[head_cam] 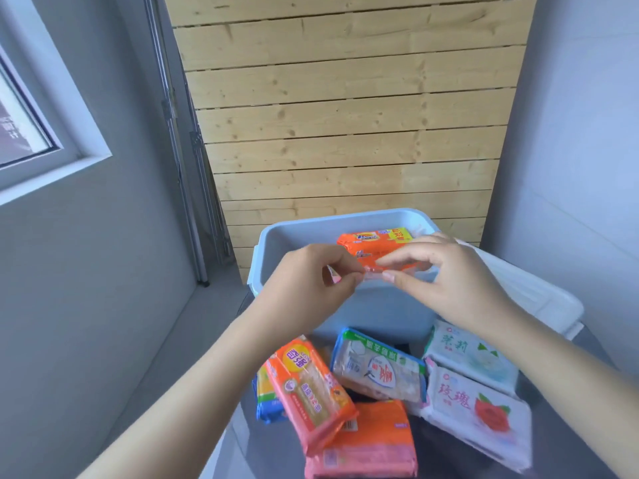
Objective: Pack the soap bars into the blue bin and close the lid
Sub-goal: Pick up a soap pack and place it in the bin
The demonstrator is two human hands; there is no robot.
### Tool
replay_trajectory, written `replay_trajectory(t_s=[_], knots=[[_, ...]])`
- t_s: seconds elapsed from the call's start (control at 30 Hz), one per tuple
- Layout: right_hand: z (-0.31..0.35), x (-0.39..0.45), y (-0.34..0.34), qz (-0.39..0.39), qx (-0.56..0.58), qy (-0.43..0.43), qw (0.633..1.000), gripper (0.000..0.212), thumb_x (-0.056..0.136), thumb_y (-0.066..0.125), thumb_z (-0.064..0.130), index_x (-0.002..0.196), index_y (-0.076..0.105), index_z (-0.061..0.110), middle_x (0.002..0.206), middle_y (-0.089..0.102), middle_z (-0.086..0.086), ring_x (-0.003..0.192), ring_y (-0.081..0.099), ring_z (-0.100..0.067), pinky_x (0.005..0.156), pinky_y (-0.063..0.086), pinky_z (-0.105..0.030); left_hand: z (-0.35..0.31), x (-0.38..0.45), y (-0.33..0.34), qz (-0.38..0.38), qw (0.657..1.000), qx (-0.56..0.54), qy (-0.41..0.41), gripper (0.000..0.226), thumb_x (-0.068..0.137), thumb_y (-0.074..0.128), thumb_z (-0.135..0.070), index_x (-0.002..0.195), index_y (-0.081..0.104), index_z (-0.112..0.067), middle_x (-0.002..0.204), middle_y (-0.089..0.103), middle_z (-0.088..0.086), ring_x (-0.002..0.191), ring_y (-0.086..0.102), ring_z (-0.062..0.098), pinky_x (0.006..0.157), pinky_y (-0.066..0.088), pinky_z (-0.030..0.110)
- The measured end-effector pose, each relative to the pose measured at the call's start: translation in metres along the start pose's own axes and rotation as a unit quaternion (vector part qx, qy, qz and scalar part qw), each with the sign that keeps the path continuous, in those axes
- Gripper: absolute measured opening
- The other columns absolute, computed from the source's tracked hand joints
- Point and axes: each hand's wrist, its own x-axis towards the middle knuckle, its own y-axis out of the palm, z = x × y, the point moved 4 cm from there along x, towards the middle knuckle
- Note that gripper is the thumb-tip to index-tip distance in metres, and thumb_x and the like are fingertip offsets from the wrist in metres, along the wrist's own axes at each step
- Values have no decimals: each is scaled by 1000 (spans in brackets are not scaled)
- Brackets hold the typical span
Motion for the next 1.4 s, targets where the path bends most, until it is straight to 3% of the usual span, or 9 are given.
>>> replay_trajectory(t_s=[0.2,0.27,0.37,0.47,0.6,0.77,0.93,1.23,1.4], knots=[[-18,-60,27,71,15,70,995,14,76,74,26,89,73,30,82,64,11,88,55,-5,68,40,-7,15,-48,28,50,996,23,-72,12,87,58,-25,88,70,-25,78,65,-18,76,60,2,66,42,5],[-28,-67,39,100,22,96,990,15,76,75,24,90,74,28,80,63,11,84,57,-4,65,42,-8,27,-55,38,54,992,30,-107,15,87,58,-28,94,71,-24,88,70,-13,87,63,7,82,49,20],[-44,-75,56,135,-2,127,983,23,76,74,25,99,73,25,83,62,14,75,58,2,65,40,-5,47,-68,49,50,986,80,-140,20,87,58,-35,99,71,-27,99,66,-12,103,57,12,99,39,34],[-57,-79,69,180,-37,148,972,42,75,73,33,116,65,25,106,63,12,96,60,-4,81,43,-16,68,-76,51,61,974,109,-186,25,85,61,-39,107,68,-30,118,57,-8,118,47,19,101,34,34],[-60,-79,78,231,-35,172,957,68,71,73,46,132,50,27,127,59,13,115,56,-7,95,44,-27,78,-80,50,65,966,78,-236,37,78,69,-40,110,59,-25,117,44,-3,118,44,21,96,43,35],[-59,-78,89,250,-35,181,951,68,67,77,45,127,51,26,122,56,4,106,56,-11,80,40,-23,96,-86,44,68,942,77,-319,68,67,75,-52,118,44,-18,121,46,3,117,47,24,92,45,36],[-58,-79,92,263,-5,212,941,56,68,78,40,113,48,25,96,62,12,69,55,3,52,38,-14,105,-86,44,102,930,79,-345,78,64,73,-60,123,49,-16,116,60,2,109,55,22,85,48,34],[-59,-71,91,143,52,187,971,43,63,83,21,87,49,32,84,57,14,82,57,-10,77,43,-29,112,-86,45,59,937,-16,-344,41,70,77,-44,89,65,-11,84,67,5,75,63,21,63,50,30],[-51,-69,73,54,91,170,980,39,63,84,18,79,54,37,81,63,18,75,58,9,72,42,-10,119,-87,42,-24,934,-102,-342,25,79,73,-29,75,62,-7,77,69,10,60,59,21,55,46,27]])
